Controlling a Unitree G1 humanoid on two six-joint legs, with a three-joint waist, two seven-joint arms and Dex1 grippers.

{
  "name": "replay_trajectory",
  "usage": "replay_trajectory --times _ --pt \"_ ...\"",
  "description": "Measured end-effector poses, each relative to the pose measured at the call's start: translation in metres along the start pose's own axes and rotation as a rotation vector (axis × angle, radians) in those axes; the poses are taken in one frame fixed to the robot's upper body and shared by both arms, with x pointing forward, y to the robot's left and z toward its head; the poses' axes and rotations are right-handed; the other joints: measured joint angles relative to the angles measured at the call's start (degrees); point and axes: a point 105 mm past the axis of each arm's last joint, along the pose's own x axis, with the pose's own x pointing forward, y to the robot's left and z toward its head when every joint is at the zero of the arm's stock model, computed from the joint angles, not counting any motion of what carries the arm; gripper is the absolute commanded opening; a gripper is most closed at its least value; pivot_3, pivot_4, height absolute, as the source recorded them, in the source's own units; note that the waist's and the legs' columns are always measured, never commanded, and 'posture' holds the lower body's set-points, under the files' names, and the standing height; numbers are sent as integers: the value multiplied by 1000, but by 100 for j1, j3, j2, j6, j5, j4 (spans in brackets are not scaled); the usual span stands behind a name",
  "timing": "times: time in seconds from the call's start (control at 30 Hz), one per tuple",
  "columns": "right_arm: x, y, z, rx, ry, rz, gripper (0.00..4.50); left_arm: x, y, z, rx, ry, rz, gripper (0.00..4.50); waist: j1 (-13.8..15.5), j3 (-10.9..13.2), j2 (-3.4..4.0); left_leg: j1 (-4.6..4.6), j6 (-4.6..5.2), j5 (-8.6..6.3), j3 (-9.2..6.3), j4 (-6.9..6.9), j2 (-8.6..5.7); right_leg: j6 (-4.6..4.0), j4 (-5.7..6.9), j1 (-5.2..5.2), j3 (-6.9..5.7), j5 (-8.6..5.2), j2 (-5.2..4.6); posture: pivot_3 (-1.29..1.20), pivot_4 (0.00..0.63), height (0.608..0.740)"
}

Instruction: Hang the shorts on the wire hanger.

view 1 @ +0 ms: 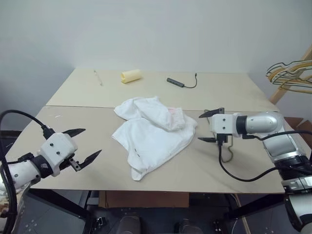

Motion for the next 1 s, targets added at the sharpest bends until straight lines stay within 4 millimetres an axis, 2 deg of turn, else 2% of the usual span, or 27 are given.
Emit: replay_trajectory --times 0.4,0.6,0.73,0.87,1.0 --pt "0 1 -2 7 11 -10 4464 6 1 2 -39 3 8 4500 -2 0 0 0 0 0 0 0 0 0 1 1 0 1 0 277 0 740" --pt "1 -2 -7 30 44 -35 4464 17 -22 -9 -135 64 -88 4500 -11 -1 0 0 0 0 0 1 0 0 3 -1 1 1 1 237 0 740" --pt "1 -5 -10 57 73 -52 4464 28 -46 -12 -215 55 -151 4500 -14 -3 3 0 0 0 0 2 -1 -2 2 0 2 6 1 209 0 740" --pt "2 -2 -6 48 71 -66 4464 45 -80 -9 -273 22 -269 4500 -6 -6 2 -1 0 0 -2 4 -1 -5 2 1 2 11 3 191 0 740" --pt "6 5 -5 67 65 -65 4464 60 -91 -1 -235 0 -329 4500 -24 -10 8 -1 0 1 -3 10 -2 0 4 2 4 13 5 181 0 740"
